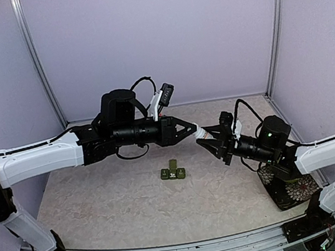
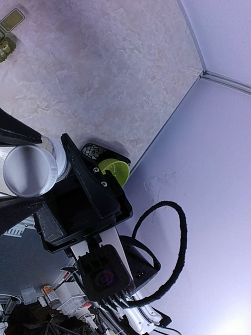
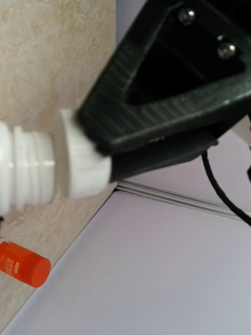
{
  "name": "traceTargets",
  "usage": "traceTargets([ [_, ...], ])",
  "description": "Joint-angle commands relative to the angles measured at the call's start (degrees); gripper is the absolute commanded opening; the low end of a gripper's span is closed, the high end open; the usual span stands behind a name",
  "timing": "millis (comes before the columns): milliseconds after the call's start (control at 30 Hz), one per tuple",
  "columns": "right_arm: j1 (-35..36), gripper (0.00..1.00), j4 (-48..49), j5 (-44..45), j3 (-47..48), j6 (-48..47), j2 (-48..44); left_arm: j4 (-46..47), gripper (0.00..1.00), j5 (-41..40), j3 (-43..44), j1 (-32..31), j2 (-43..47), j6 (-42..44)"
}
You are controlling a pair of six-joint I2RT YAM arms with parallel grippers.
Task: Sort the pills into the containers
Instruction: Screw the lid of the pill bottle onto the pill bottle.
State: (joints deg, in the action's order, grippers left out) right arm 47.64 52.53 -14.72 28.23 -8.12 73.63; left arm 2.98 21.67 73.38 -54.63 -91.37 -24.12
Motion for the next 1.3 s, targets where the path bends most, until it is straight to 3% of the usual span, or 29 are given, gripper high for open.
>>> traceTargets([
  [0, 0.95, 0.00, 0.20, -0.17, 0.90, -0.37, -0.62, 0.39, 0.28, -0.11, 1.63, -0.39, -0.65, 0.07],
  [533, 1.45, 0.00, -0.23, 0.29, 0.03, -0.58, -3.09, -1.83, 0.28, -3.03, 1.91, -0.43, -1.08, 1.11],
  [867, 1.55, 0.00, 0.25, -1.32, 0.11, -0.67, -2.74, -1.28, 0.28, 0.95, 3.07, -1.17, -3.14, 1.09],
  [1267, 2.73, 0.00, 3.12, 2.78, -3.03, -4.07, -6.30, -1.62, 0.27, 6.01, 3.22, -1.02, -4.92, 0.02],
])
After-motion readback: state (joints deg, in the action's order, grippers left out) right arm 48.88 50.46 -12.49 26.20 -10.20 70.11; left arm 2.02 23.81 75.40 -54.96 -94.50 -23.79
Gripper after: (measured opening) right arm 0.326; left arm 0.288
